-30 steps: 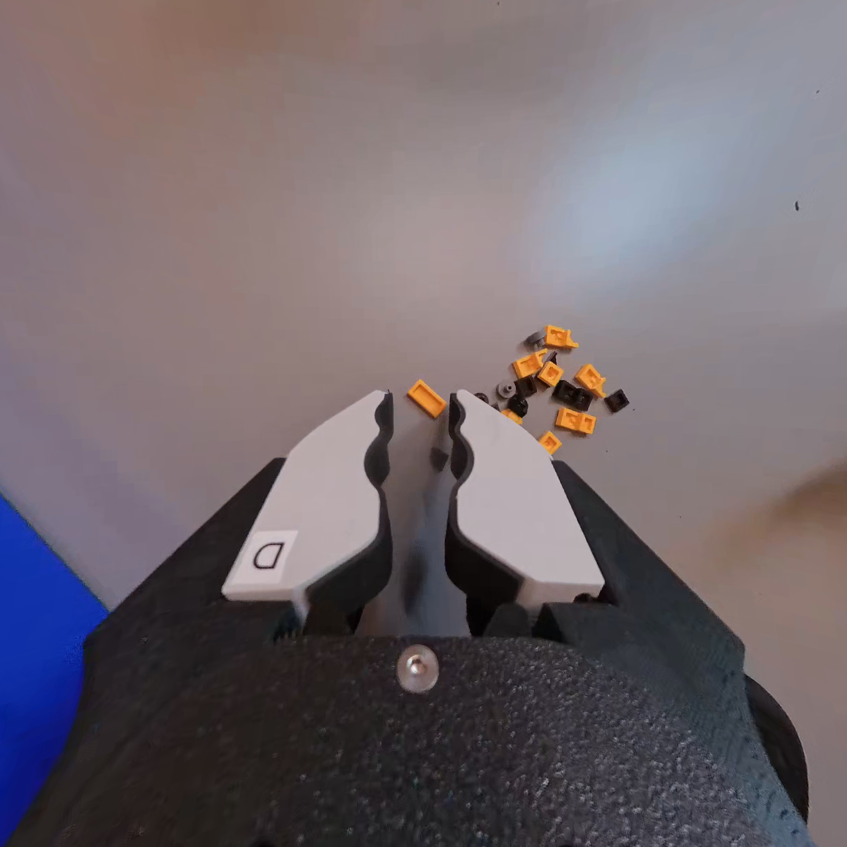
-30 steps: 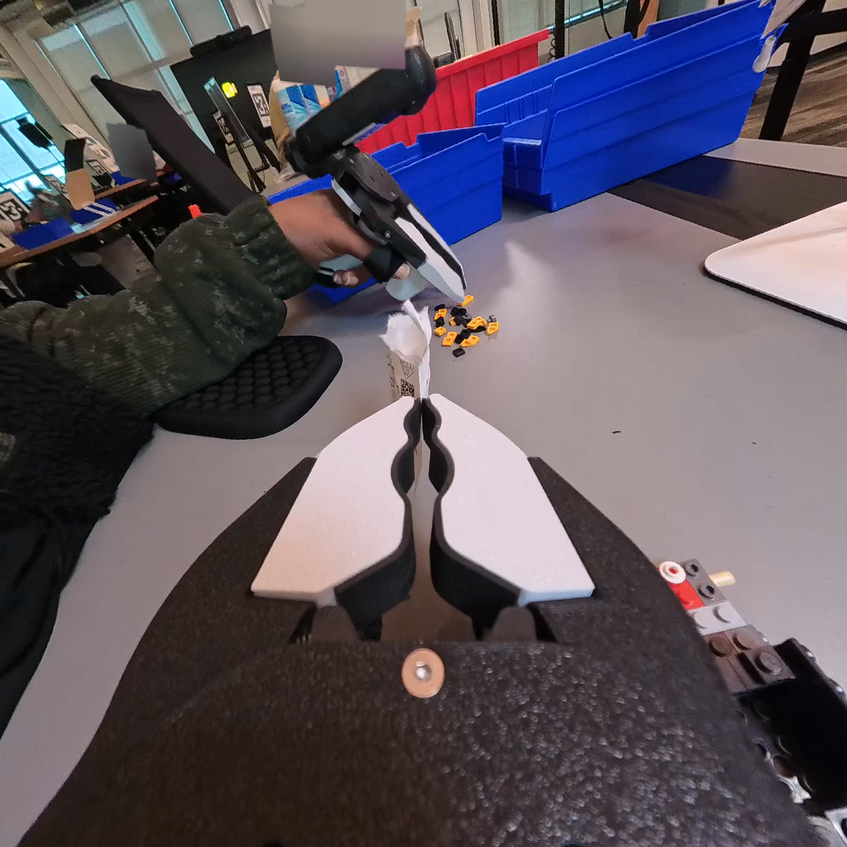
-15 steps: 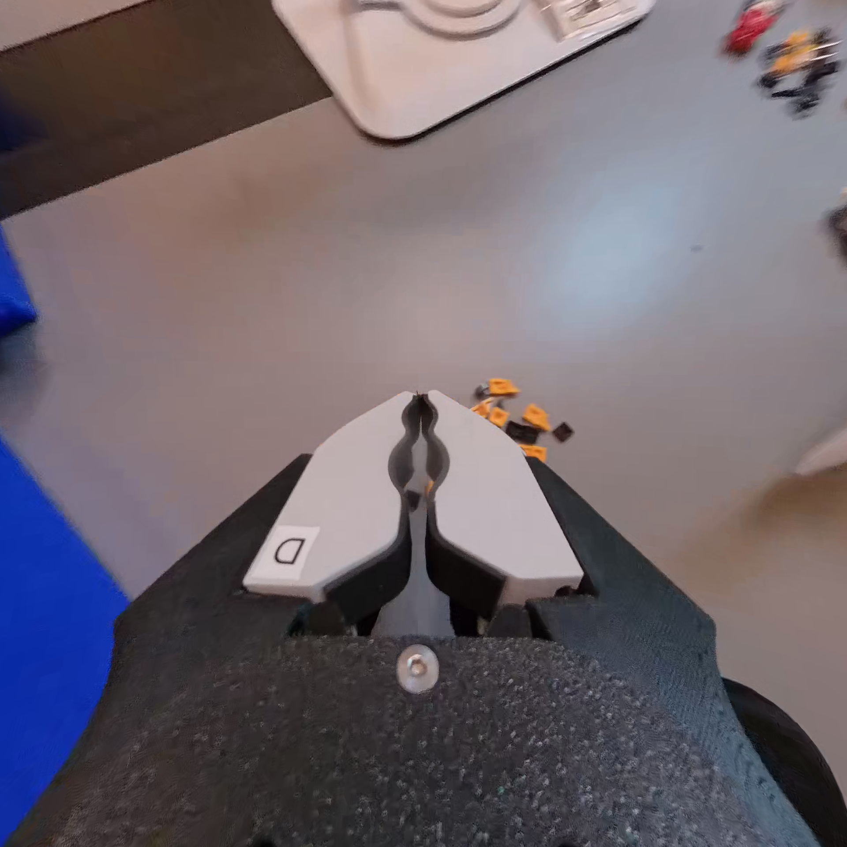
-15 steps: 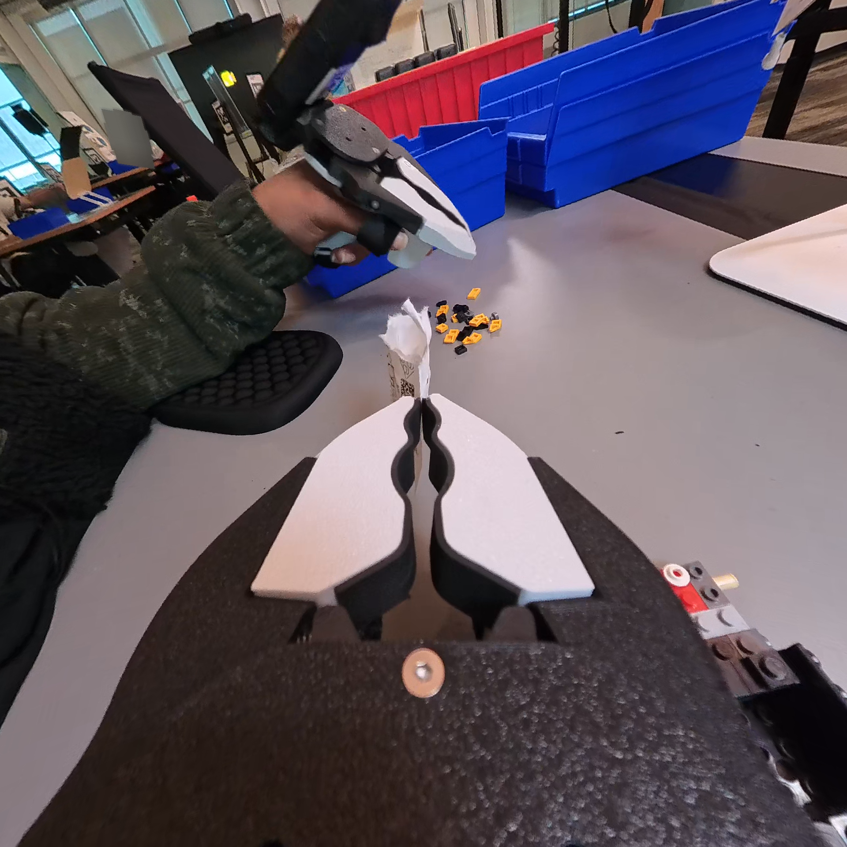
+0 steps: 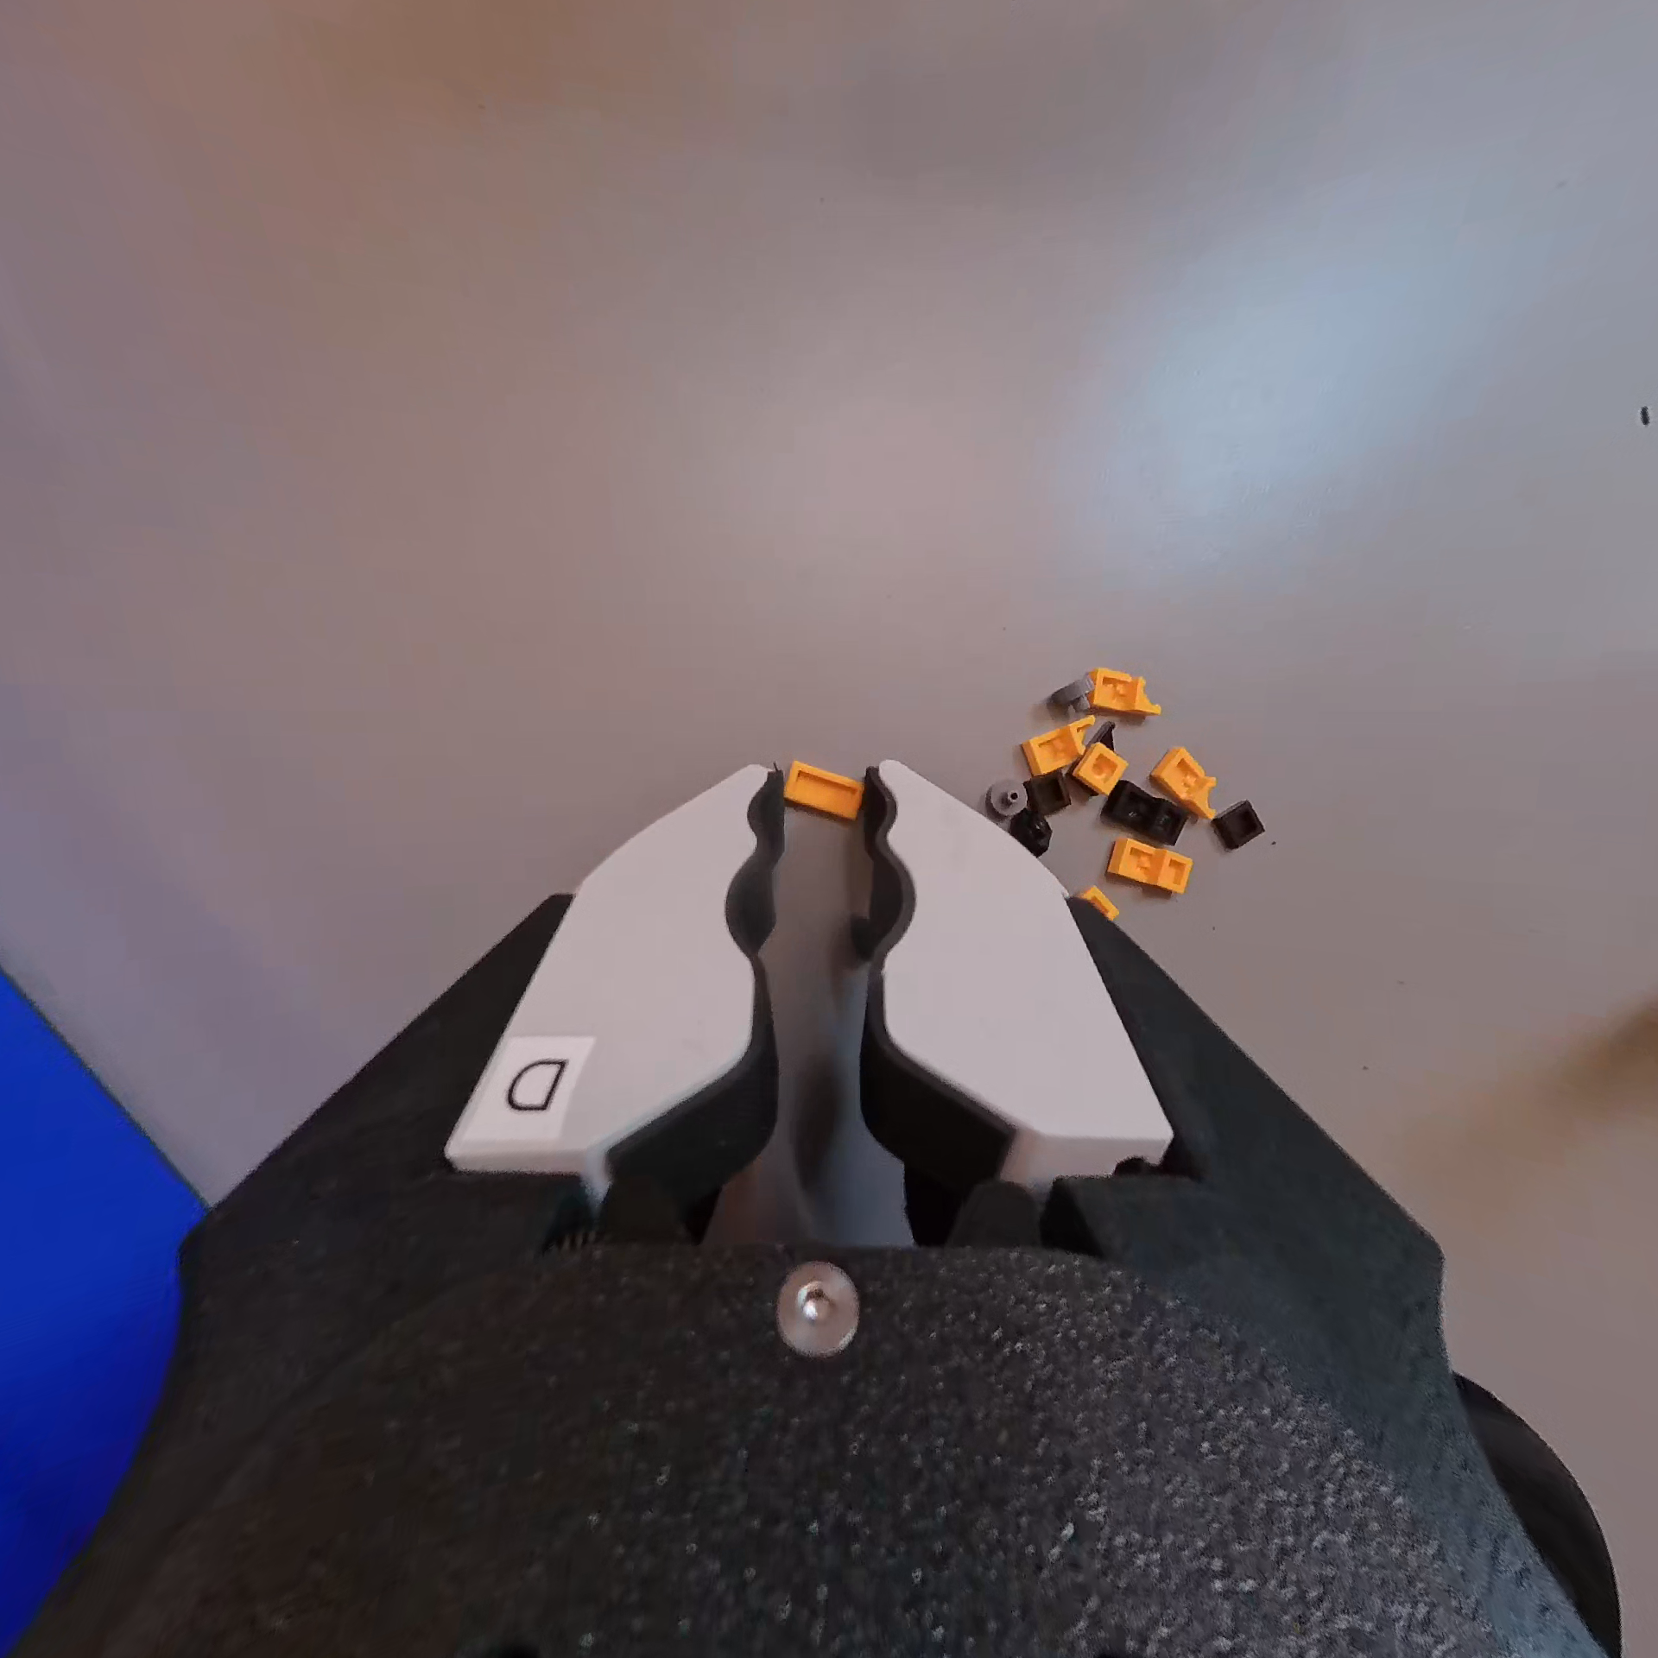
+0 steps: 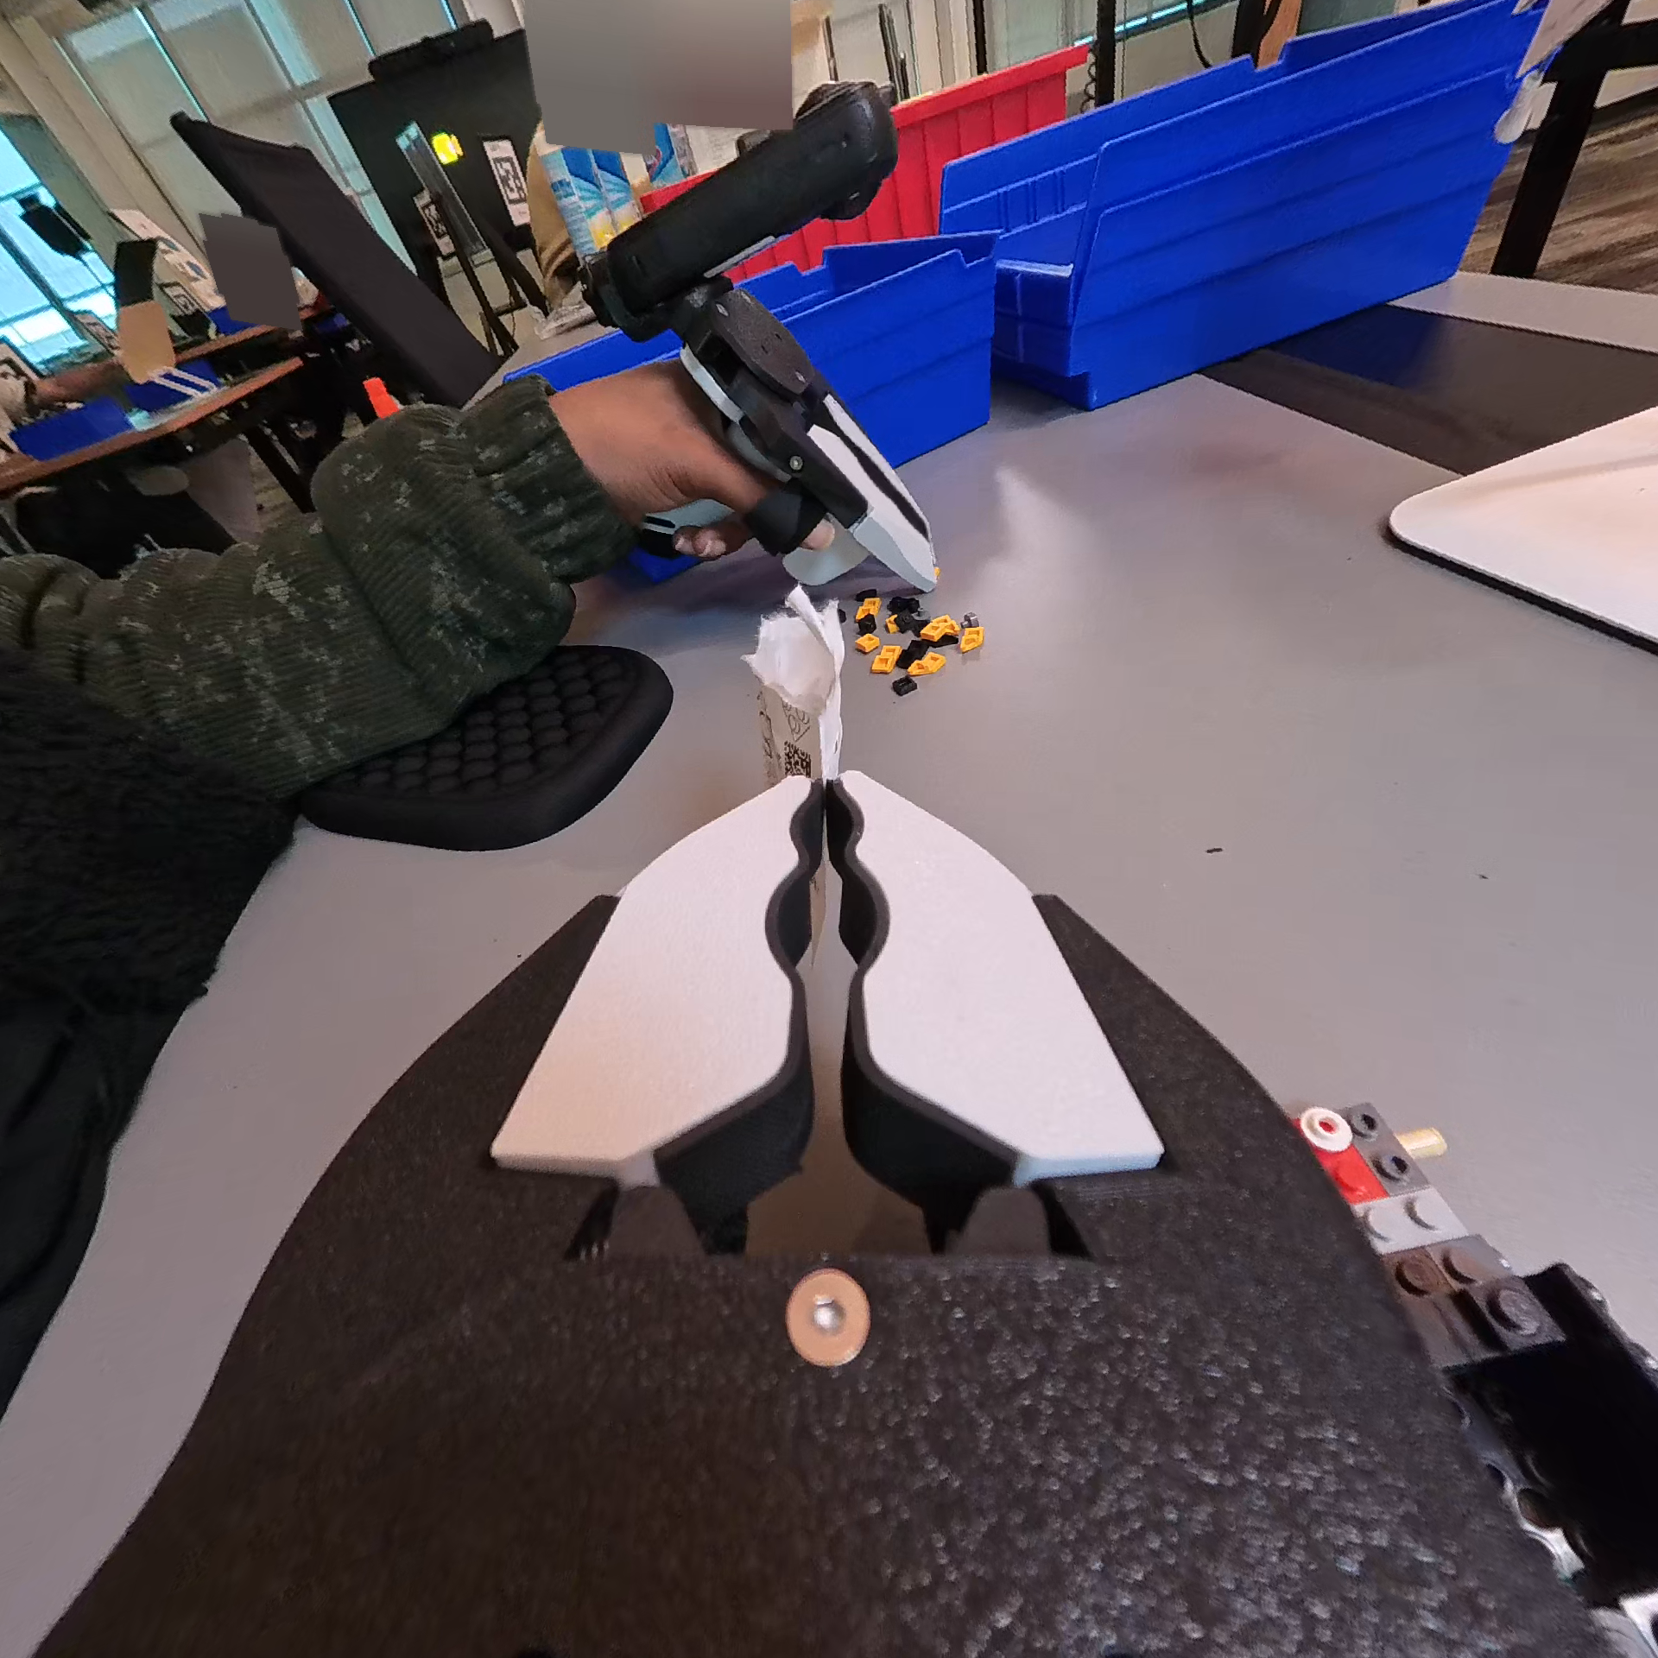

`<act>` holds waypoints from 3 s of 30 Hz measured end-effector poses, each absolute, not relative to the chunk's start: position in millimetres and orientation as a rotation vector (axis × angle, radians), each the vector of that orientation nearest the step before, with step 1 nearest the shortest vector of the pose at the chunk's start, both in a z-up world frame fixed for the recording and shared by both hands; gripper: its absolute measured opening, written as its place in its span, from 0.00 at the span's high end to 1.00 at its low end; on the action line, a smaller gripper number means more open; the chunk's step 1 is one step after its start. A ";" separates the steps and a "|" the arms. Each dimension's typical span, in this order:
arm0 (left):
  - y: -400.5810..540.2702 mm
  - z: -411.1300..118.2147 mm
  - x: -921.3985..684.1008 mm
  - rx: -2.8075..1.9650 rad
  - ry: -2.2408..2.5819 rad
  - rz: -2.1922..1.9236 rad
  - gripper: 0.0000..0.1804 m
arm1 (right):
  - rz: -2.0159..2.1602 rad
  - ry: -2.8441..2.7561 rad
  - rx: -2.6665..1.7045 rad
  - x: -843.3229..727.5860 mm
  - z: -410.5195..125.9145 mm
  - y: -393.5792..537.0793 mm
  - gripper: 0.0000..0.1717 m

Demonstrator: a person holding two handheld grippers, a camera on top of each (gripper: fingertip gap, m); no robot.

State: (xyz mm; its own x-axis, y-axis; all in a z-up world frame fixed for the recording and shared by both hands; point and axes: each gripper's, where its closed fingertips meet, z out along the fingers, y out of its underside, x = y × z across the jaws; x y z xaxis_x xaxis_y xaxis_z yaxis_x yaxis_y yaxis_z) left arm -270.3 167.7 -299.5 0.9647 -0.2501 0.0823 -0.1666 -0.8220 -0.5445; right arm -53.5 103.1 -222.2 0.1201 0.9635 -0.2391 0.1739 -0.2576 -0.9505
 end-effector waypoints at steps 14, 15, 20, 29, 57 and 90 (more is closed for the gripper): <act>134.4 -180.6 -139.0 -1.929 0.724 -0.749 0.91 | 1.221 -1.158 -1.588 -56.9 -225.5 102.8 1.00; 125.7 -174.2 -122.7 -1.881 0.790 -0.776 0.91 | 1.221 -1.160 -1.587 -57.2 -225.4 102.6 1.00; 106.4 -186.2 -77.6 -1.847 0.986 -0.784 0.91 | 1.233 -1.155 -1.570 -56.6 -221.1 101.1 1.00; 105.3 -192.0 -73.1 -1.853 0.993 -0.824 0.91 | 1.253 -1.183 -1.535 -58.2 -218.1 94.8 1.00; 93.7 -198.5 -78.3 -1.784 1.130 -0.811 0.85 | 1.285 -1.163 -1.510 -56.4 -214.1 93.8 1.00; 130.6 -282.2 -263.1 -2.543 0.534 -0.293 0.74 | 1.284 -1.106 -1.538 -50.3 -213.6 104.3 1.00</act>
